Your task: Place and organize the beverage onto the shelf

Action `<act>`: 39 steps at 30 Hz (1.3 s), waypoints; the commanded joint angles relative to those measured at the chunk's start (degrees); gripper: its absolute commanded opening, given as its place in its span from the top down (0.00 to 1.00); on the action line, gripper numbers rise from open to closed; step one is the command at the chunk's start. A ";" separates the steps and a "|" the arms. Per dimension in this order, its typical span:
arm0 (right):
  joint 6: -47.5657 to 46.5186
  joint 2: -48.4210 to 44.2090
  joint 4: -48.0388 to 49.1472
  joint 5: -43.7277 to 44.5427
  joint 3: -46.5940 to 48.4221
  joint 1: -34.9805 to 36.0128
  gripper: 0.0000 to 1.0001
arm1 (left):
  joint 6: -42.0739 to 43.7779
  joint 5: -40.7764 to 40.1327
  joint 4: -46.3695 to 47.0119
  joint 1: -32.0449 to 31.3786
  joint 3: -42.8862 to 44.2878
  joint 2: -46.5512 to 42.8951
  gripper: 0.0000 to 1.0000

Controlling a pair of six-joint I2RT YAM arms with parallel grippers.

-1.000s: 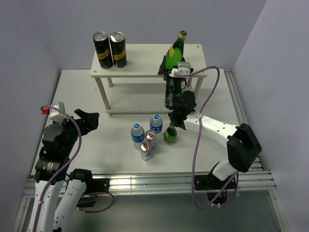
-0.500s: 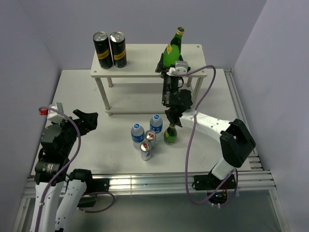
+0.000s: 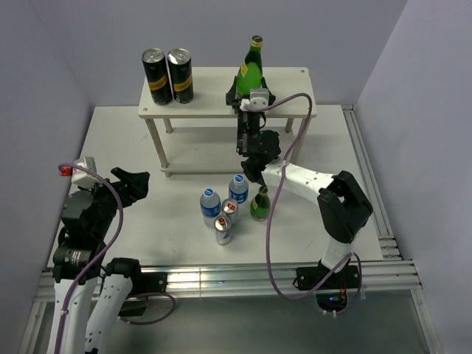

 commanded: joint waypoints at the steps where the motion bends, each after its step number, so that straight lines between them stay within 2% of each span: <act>1: 0.71 5.68 -7.62 4.36 -0.99 0.11 1.00 | 1.20 0.88 2.43 0.33 0.05 -1.18 0.03; 13: 0.53 8.93 -10.61 5.59 -0.03 0.64 1.00 | 1.11 0.35 2.26 0.42 0.05 -1.45 0.03; 14: -0.34 9.37 -10.44 5.77 -0.02 0.72 0.97 | 1.11 0.44 2.26 0.42 0.05 -1.53 0.03; 15: -0.70 9.64 -10.35 5.94 -0.02 0.90 0.85 | 1.11 0.26 2.26 0.42 -0.03 -1.53 0.03; 18: -2.02 10.17 -9.73 6.21 -0.20 1.34 0.57 | 1.11 0.17 2.26 0.51 0.05 -1.53 0.03; 19: -2.02 10.25 -9.82 6.56 -0.29 1.43 0.45 | 1.11 0.17 2.35 0.42 0.05 -1.71 0.03; 23: -1.84 10.26 -9.73 7.26 -0.64 1.43 0.22 | 1.11 0.09 2.26 0.42 0.05 -1.62 0.03; 24: -1.84 10.25 -9.73 7.44 -0.73 1.43 0.13 | 1.02 0.08 2.09 0.42 0.14 -1.62 0.03; 26: -2.11 10.34 -9.29 8.84 -0.64 1.43 0.10 | 1.02 0.00 2.08 0.42 0.14 -1.62 0.03; 33: -3.60 10.34 -8.15 11.92 -0.55 1.43 0.09 | 0.93 -0.27 2.08 0.42 0.05 -1.97 0.03; 39: -1.94 8.50 -9.29 11.92 -2.48 1.43 0.04 | 1.02 -0.18 2.00 0.68 0.14 -1.71 0.03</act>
